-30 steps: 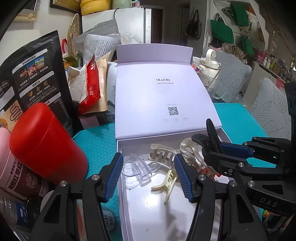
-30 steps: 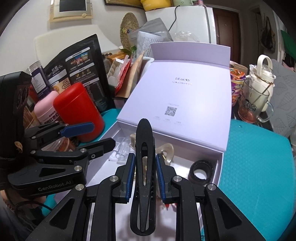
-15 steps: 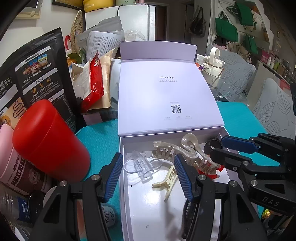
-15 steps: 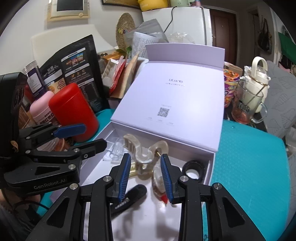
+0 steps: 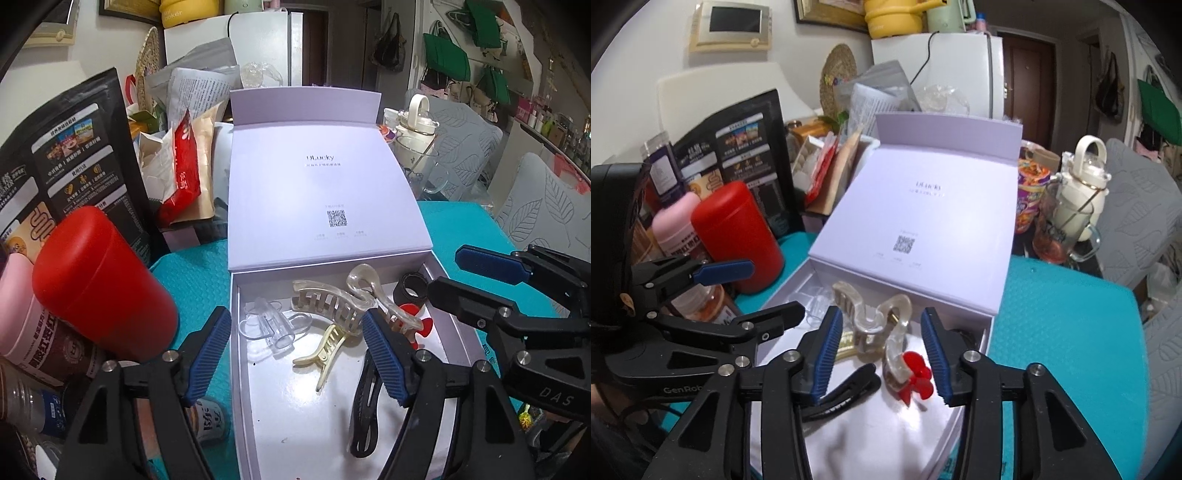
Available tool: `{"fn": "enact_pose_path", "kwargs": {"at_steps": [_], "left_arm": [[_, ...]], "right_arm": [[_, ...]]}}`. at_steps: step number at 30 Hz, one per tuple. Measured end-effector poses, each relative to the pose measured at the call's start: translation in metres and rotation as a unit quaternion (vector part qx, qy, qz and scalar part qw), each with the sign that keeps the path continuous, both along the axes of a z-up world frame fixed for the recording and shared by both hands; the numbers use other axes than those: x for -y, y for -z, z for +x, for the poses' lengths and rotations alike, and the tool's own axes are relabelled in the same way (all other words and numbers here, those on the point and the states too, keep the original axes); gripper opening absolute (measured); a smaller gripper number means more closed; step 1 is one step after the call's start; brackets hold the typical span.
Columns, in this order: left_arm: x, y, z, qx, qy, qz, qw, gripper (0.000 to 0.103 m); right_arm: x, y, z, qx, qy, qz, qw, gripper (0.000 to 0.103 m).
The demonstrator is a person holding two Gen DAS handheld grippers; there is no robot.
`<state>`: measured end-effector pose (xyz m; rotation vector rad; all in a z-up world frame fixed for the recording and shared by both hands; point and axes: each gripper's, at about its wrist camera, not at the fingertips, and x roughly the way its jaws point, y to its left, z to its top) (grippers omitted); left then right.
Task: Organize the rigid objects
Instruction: 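Withdraw both grippers from the box toward the lollipop and blue comb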
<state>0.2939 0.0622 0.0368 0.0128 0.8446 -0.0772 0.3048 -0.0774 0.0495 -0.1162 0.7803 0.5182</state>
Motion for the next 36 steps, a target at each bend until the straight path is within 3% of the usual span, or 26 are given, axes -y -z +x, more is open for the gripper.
{"fn": "enact_pose_path", "kwargs": {"at_steps": [7, 18, 20, 24, 36], "left_arm": [[0.006, -0.015, -0.015, 0.013, 0.003, -0.011, 0.9999, 0.074], [0.021, -0.044, -0.049, 0.039, 0.023, -0.005, 0.9990, 0.074], [0.022, -0.050, -0.058, 0.045, 0.023, -0.002, 0.9987, 0.074], [0.023, -0.060, -0.074, 0.056, 0.019, 0.007, 0.9982, 0.088], [0.027, -0.073, -0.122, 0.065, 0.026, -0.003, 0.9975, 0.088]], "right_arm": [[0.006, -0.021, -0.017, 0.024, 0.013, -0.003, 1.000, 0.063], [0.018, -0.052, -0.054, 0.057, 0.024, -0.012, 0.998, 0.076], [0.020, -0.057, -0.064, 0.063, 0.024, -0.015, 0.998, 0.076], [0.024, -0.064, -0.080, 0.067, 0.026, -0.012, 0.997, 0.077], [0.047, -0.081, -0.134, 0.090, 0.047, -0.005, 0.995, 0.080]]}}
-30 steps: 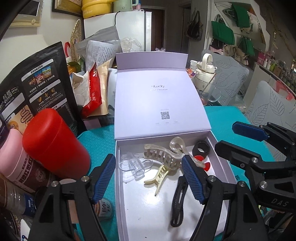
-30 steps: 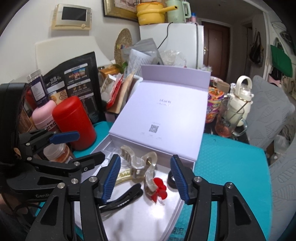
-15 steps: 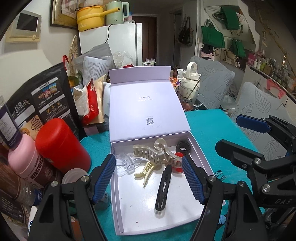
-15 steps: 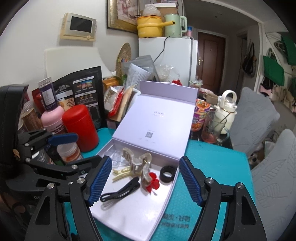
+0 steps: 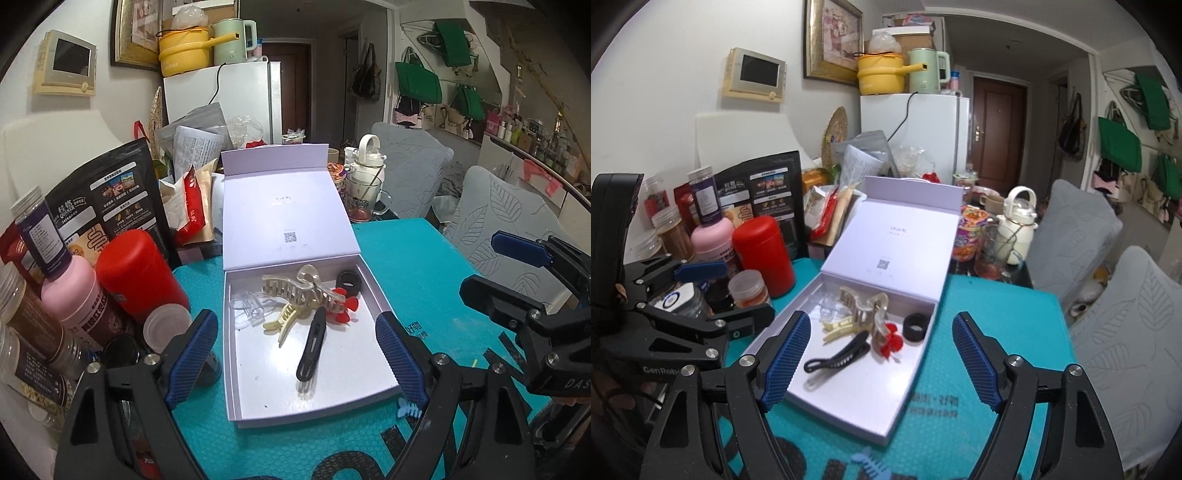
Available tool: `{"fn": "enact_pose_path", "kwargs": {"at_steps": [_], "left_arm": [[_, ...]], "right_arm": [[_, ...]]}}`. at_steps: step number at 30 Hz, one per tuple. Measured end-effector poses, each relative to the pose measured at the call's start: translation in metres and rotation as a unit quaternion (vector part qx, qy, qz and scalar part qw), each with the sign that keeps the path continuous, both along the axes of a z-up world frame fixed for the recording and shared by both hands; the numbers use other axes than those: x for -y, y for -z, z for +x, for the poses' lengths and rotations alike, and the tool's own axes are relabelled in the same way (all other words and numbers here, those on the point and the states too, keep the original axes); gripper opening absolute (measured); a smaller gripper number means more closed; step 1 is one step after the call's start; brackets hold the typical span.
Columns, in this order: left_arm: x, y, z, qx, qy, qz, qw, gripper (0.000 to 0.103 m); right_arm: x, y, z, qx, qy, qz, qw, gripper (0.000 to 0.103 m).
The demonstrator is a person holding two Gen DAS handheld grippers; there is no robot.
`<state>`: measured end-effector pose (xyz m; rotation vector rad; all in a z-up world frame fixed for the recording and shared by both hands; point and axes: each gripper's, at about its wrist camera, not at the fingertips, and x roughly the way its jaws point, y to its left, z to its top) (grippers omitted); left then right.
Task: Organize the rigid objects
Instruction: 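Withdraw both grippers from the box toward the lollipop and blue comb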
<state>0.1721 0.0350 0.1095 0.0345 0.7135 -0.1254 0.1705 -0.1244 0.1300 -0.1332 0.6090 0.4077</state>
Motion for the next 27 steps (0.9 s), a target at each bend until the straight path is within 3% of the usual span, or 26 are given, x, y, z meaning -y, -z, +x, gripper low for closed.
{"fn": "enact_pose_path", "kwargs": {"at_steps": [16, 27], "left_arm": [[0.018, 0.037, -0.052, -0.041, 0.023, -0.027, 0.9985, 0.088], [0.040, 0.056, -0.087, -0.053, 0.071, -0.037, 0.9954, 0.088]], "right_arm": [[0.029, 0.036, -0.055, -0.036, 0.037, 0.002, 0.999, 0.080], [0.045, 0.059, -0.090, -0.062, 0.047, 0.010, 0.997, 0.080]]}}
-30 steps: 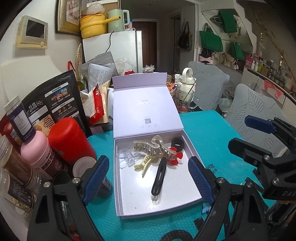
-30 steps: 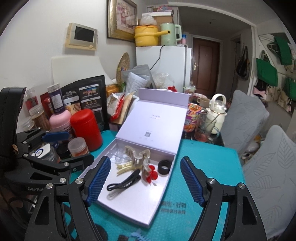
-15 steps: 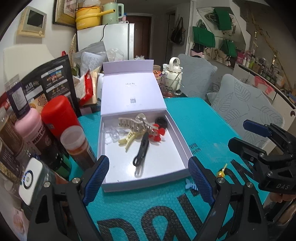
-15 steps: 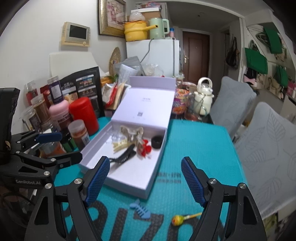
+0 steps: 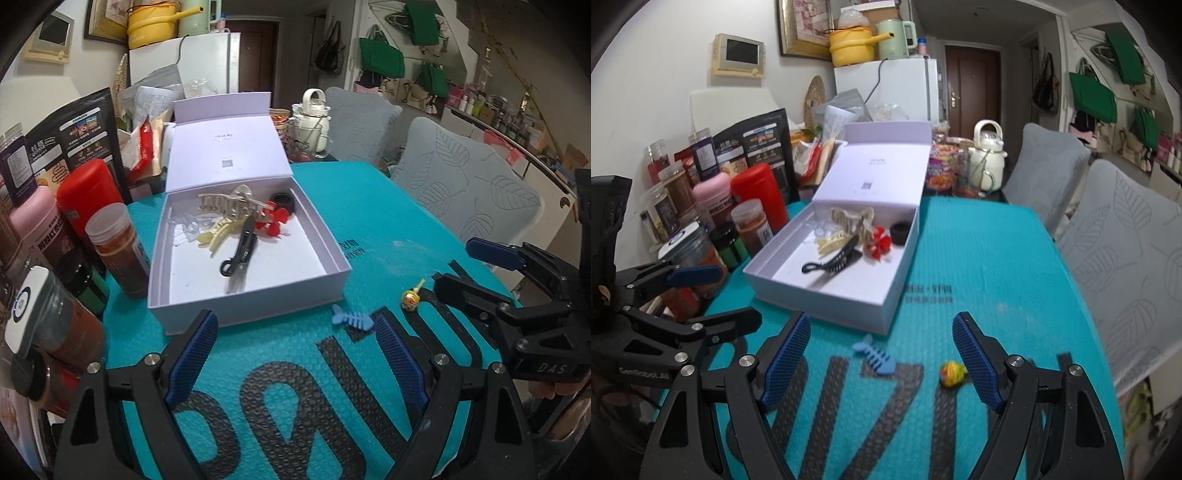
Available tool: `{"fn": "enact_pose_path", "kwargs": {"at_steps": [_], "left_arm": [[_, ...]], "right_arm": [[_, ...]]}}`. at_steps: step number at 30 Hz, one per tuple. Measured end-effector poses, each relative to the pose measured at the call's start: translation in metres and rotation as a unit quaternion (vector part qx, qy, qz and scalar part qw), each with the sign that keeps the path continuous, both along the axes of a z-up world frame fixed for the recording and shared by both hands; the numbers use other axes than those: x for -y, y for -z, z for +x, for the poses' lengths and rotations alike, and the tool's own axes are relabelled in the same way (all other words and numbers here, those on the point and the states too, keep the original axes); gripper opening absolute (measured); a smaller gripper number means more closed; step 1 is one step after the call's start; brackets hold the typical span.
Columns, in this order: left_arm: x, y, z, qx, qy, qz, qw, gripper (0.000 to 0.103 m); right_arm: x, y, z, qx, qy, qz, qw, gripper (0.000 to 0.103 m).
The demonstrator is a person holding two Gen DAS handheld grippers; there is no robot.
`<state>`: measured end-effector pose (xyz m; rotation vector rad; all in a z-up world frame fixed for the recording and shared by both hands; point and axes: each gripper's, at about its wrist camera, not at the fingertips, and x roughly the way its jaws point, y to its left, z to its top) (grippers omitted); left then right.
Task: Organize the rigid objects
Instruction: 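Withdraw both grippers from the box toward the lollipop and blue comb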
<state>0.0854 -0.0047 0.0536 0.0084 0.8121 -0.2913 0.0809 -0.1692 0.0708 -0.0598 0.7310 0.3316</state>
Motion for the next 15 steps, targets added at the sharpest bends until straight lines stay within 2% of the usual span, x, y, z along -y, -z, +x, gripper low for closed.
{"fn": "enact_pose_path", "kwargs": {"at_steps": [6, 9, 15], "left_arm": [[0.014, 0.007, -0.009, -0.008, 0.026, -0.012, 0.9996, 0.088], [0.023, 0.012, -0.011, -0.009, 0.037, -0.006, 0.9992, 0.088], [0.038, 0.024, -0.007, -0.032, 0.060, -0.008, 0.9977, 0.088]], "right_arm": [[0.011, 0.010, -0.014, -0.011, 0.014, 0.000, 1.000, 0.080], [0.016, 0.016, -0.018, -0.019, 0.022, 0.000, 1.000, 0.080], [0.030, 0.029, -0.022, -0.032, 0.036, 0.002, 0.999, 0.080]]}}
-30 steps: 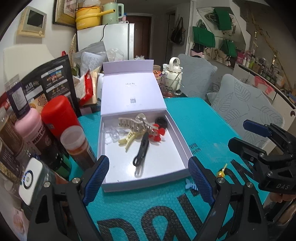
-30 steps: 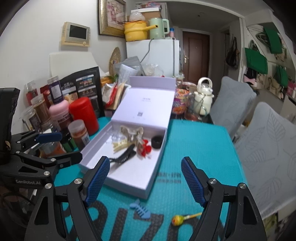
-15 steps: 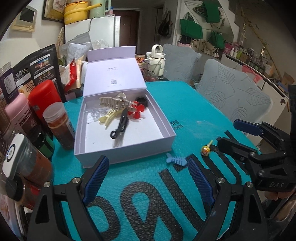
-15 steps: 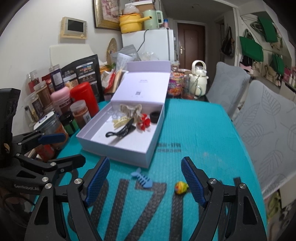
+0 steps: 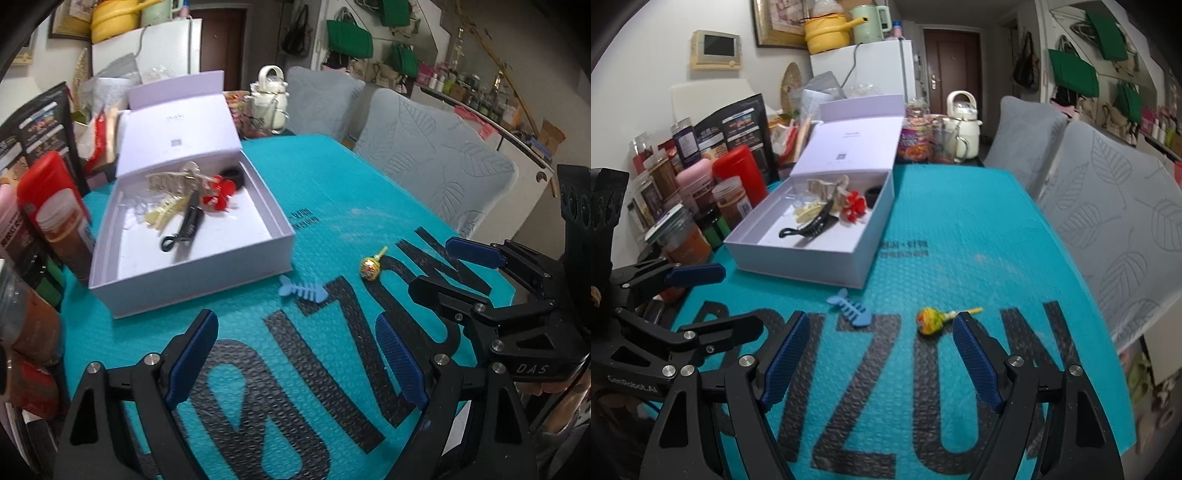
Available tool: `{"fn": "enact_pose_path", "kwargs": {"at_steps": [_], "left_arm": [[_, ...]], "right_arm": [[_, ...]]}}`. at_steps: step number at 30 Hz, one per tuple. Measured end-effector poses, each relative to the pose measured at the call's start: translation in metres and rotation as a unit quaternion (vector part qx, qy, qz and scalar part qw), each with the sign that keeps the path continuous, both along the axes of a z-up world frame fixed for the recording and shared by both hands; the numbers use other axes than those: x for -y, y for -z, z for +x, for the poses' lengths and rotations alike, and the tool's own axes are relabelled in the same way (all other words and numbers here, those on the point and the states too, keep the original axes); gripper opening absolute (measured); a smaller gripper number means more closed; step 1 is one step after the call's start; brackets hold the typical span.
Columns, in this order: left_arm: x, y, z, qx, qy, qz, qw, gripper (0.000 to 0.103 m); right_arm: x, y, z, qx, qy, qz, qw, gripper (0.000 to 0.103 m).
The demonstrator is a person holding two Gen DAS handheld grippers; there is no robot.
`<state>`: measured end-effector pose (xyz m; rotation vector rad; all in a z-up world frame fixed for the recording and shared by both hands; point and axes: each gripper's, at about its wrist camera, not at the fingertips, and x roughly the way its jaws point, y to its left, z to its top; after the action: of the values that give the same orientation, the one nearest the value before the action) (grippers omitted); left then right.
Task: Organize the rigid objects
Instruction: 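Withdraw both grippers from the box toward the lollipop and blue comb, then close the right gripper on the yellow-wrapped lollipop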
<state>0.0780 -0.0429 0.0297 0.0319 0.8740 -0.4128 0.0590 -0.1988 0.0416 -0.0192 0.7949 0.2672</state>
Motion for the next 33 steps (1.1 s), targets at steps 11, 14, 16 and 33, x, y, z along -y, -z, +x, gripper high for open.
{"fn": "enact_pose_path", "kwargs": {"at_steps": [11, 14, 16, 33], "left_arm": [[0.026, 0.023, 0.010, -0.030, 0.020, 0.004, 0.9994, 0.088], [0.031, 0.030, 0.017, -0.039, 0.020, 0.006, 0.9990, 0.088], [0.033, 0.033, 0.020, -0.042, 0.020, 0.004, 0.9989, 0.088], [0.014, 0.064, 0.046, -0.081, -0.010, 0.002, 0.9967, 0.088]], "right_arm": [[0.029, 0.024, 0.015, -0.013, 0.015, 0.003, 1.000, 0.085], [0.033, 0.031, 0.020, -0.018, 0.015, 0.001, 1.000, 0.085], [0.036, 0.035, 0.023, -0.022, 0.014, 0.004, 1.000, 0.085], [0.022, 0.057, 0.054, -0.039, -0.016, 0.014, 0.999, 0.085]]}}
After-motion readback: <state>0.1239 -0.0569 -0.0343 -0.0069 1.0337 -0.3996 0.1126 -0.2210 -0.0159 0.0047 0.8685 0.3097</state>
